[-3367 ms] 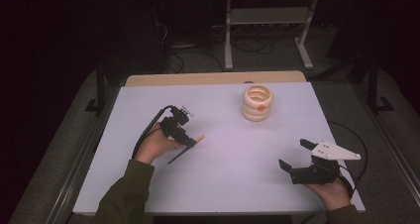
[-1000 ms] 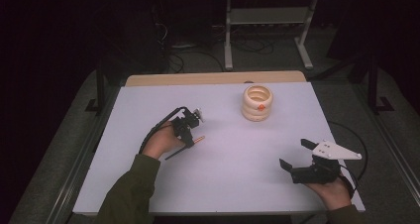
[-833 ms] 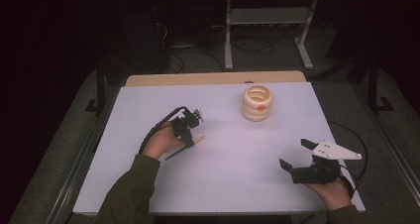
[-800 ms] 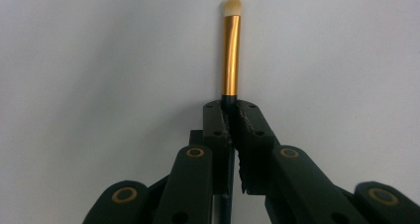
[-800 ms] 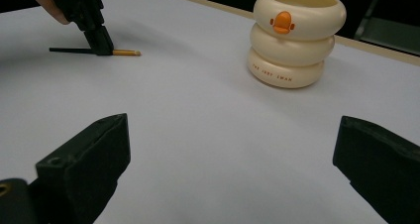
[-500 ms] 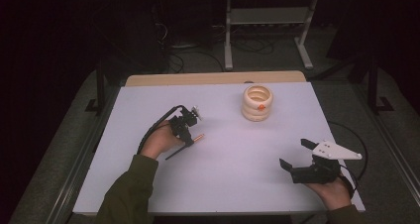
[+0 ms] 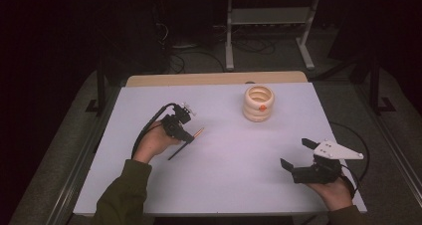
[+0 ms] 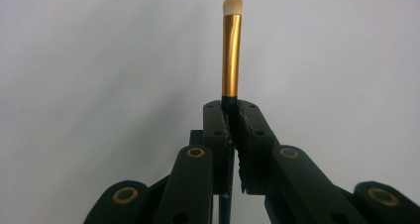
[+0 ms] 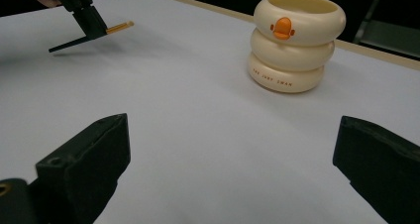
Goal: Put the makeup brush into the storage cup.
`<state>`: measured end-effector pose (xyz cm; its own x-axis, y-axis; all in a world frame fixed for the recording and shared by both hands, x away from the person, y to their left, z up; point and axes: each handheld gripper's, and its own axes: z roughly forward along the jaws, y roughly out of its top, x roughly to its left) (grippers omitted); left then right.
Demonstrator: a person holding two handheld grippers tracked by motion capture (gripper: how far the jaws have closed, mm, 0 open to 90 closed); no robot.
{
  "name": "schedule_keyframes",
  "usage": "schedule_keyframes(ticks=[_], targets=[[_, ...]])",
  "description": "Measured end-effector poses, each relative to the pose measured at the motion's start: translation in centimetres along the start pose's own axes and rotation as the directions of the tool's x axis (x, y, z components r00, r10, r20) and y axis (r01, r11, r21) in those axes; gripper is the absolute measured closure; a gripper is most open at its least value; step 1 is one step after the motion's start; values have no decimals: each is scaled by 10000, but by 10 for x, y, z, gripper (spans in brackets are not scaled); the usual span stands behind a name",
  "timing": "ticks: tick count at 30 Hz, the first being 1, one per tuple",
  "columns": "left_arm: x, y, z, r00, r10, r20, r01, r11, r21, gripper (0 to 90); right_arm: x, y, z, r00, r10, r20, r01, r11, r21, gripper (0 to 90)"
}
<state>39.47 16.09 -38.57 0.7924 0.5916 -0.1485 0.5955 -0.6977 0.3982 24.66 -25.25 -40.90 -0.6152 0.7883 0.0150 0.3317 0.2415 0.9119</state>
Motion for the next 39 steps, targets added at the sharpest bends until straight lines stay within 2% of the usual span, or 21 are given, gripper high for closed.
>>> schedule_keyframes(ticks=[2,5,6,7,13,15,18,22,26,29,31,36,39], targets=[[0,-3,-5,10000,83,-2,-83,9998,-206,839,1,1,0,9999,140,-40,-140,9999,27,8],[-2,-7,-10,9998,142,131,-133,9977,-662,839,0,2,0,10000,32,-69,-32,10000,-77,8],[-3,-8,-11,9998,3,198,16,9953,-966,839,1,3,0,9998,159,-111,-159,9999,-34,8],[-4,-10,-12,9995,-41,300,76,9931,-1169,839,0,4,1,9998,94,-148,-95,9999,-113,8],[-8,-17,-21,9973,125,725,27,9785,-2062,839,0,10,5,9988,215,-443,-229,9993,-296,9],[-8,-20,-23,9966,425,711,-260,9755,-2183,839,1,12,7,9983,220,-535,-241,9990,-373,9],[-11,-25,-23,9953,378,895,-124,9630,-2692,839,1,16,9,9967,253,-769,-283,9989,-381,9],[-13,-31,-25,9920,598,1110,-247,9555,-2939,839,2,21,13,9923,416,-1163,-452,9986,-278,10],[-12,-37,-28,9897,705,1243,-244,9405,-3389,839,5,25,19,9892,426,-1400,-458,9988,-199,10],[-13,-41,-28,9895,731,1249,-236,9332,-3587,840,7,28,23,9851,416,-1669,-447,9989,-150,42],[-14,-42,-29,9867,815,1407,-239,9284,-3707,839,9,30,25,9840,357,-1745,-394,9991,-178,49],[-20,-40,-30,9844,1087,1385,-428,9109,-4104,840,11,35,30,9803,249,-1959,-293,9994,-196,59],[-25,-39,-30,9808,1254,1490,-510,9038,-4248,839,12,38,33,9797,260,-1990,-316,9992,-248,59]])
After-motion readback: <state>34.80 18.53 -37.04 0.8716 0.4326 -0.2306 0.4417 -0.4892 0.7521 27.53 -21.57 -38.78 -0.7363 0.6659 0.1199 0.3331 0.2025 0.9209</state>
